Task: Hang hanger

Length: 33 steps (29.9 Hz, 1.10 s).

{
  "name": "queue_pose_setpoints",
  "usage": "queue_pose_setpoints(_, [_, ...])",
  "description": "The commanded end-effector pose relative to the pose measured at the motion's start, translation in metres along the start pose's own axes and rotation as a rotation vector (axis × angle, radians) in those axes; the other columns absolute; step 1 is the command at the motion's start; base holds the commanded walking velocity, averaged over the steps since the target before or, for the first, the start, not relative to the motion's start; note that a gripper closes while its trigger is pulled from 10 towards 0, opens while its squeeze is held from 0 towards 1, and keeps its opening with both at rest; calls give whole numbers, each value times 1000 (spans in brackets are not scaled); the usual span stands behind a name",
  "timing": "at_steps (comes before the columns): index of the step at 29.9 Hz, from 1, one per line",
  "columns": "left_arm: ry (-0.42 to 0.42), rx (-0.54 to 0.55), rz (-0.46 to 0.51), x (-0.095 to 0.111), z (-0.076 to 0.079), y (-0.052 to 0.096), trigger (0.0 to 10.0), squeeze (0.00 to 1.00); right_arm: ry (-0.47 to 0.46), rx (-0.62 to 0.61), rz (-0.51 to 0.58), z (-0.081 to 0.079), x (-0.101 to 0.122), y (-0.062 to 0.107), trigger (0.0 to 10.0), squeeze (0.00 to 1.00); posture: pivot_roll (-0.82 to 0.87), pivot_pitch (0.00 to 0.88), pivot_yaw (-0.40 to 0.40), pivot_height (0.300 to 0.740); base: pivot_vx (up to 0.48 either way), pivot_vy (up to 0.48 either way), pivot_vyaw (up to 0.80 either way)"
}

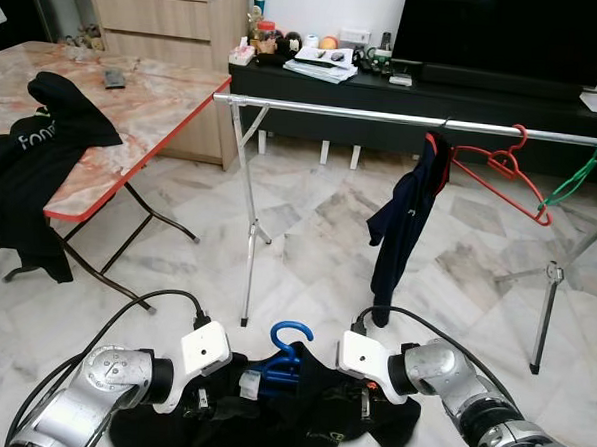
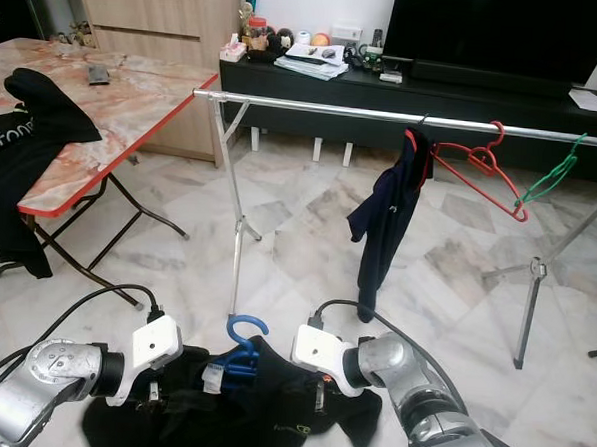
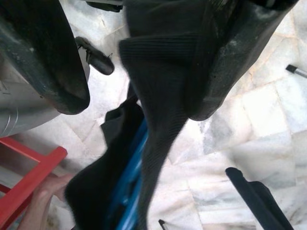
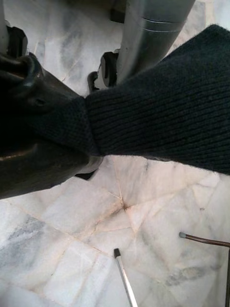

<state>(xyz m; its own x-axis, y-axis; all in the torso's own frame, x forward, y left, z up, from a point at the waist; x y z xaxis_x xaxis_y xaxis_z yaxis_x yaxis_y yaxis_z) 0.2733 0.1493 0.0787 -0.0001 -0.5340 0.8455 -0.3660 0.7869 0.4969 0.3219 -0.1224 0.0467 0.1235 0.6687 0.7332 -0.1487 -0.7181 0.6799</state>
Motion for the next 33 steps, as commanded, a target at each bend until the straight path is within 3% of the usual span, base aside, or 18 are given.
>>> queue_pose_setpoints(1, [-1,-19,-39,-7,2,1,10000,0,56,-13,34,7,12,8,0,0,161,20,-55,740,0,0,0])
queue_pose_setpoints(8, [19,6,-51,-13,-3,10,10000,0,68,7,34,7,11,12,0,0,162,21,-58,740,0,0,0])
queue_pose_setpoints(15, [68,110,-103,-31,-16,21,10000,0,86,21,13,6,10,13,0,0,157,25,-60,740,0,0,0])
queue_pose_setpoints(20, [109,165,-89,-35,-24,30,10000,0,92,32,3,5,9,12,0,0,155,26,-61,740,0,0,0])
queue_pose_setpoints(25, [117,238,-126,-41,-39,52,10000,0,105,26,-23,5,6,13,0,0,151,28,-61,740,0,0,0])
queue_pose_setpoints(31, [121,240,-178,-51,-40,64,10000,0,112,16,-44,5,1,14,0,0,148,29,-64,740,0,0,0])
queue_pose_setpoints(33, [90,251,-266,-61,-41,68,10000,0,113,10,-50,6,0,14,0,0,151,30,-65,740,0,0,0])
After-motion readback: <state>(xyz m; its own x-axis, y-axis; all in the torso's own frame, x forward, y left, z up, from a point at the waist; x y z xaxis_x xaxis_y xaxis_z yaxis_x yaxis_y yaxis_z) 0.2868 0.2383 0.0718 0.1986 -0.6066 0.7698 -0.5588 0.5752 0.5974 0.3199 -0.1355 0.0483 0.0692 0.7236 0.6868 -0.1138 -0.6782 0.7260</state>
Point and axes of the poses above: a point about 5 cm out from each wrist's last joint towards the gripper, its own y axis pointing back from the gripper into the wrist, its own x axis along the axis of the wrist's last joint, z = x × y, the point moved 2 cm from there along -y, pointing out of the wrist towards the gripper, and after that the axes turned 7 degrees about -y, right-handed, at the moved point
